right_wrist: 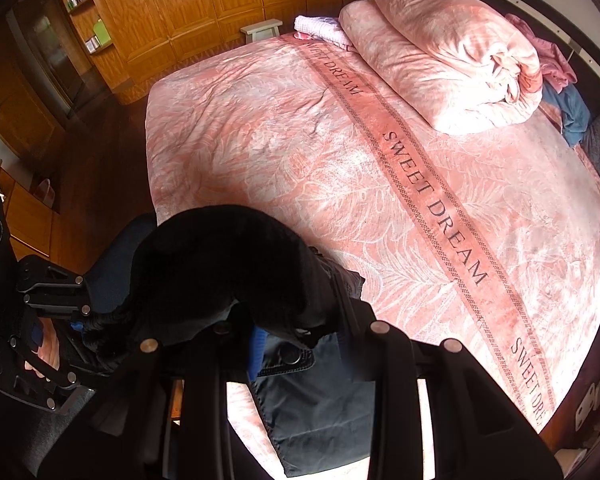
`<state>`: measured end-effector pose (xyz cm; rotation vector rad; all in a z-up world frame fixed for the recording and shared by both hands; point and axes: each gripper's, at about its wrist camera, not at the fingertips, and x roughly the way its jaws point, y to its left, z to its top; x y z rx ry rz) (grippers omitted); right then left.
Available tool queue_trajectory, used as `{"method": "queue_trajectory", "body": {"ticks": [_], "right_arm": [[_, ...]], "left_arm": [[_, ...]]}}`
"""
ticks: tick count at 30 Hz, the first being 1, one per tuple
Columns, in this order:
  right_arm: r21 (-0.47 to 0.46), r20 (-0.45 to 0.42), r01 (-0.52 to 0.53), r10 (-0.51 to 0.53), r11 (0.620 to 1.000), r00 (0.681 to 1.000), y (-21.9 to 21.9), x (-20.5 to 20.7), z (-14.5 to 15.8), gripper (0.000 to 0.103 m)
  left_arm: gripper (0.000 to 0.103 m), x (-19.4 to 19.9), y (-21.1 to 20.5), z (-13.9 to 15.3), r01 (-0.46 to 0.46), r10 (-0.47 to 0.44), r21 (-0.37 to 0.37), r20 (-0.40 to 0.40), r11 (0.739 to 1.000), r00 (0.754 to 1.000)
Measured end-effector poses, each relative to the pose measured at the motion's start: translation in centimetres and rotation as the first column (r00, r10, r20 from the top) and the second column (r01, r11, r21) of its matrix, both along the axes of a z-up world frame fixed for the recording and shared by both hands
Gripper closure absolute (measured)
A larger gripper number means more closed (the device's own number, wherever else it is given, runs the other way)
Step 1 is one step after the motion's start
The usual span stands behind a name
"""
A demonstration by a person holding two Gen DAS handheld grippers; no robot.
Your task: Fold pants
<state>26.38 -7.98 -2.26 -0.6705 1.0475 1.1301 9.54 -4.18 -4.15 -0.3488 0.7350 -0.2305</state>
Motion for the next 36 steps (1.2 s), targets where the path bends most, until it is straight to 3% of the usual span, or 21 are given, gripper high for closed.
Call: {"method": "queue_trajectory", "body": {"ticks": [13, 36], "right_arm": [[0.023, -0.007, 0.043, -0.043, 0.999, 0.999, -3.5, 0.5, -0.8, 0.074], [0.034, -0.067, 0.144, -0.142, 0.989, 0.988, -11.7, 1.6, -4.5, 0.074]], "left_arm": [[0.081, 0.8, -3.6, -0.5, 0.063, -0.062, 0.038, -0.016, 0.997, 0.998], [0.084, 2.7, -10.4, -3.9, 0.192, -0.185, 0.071, -0.091, 0.979, 0.978]]}}
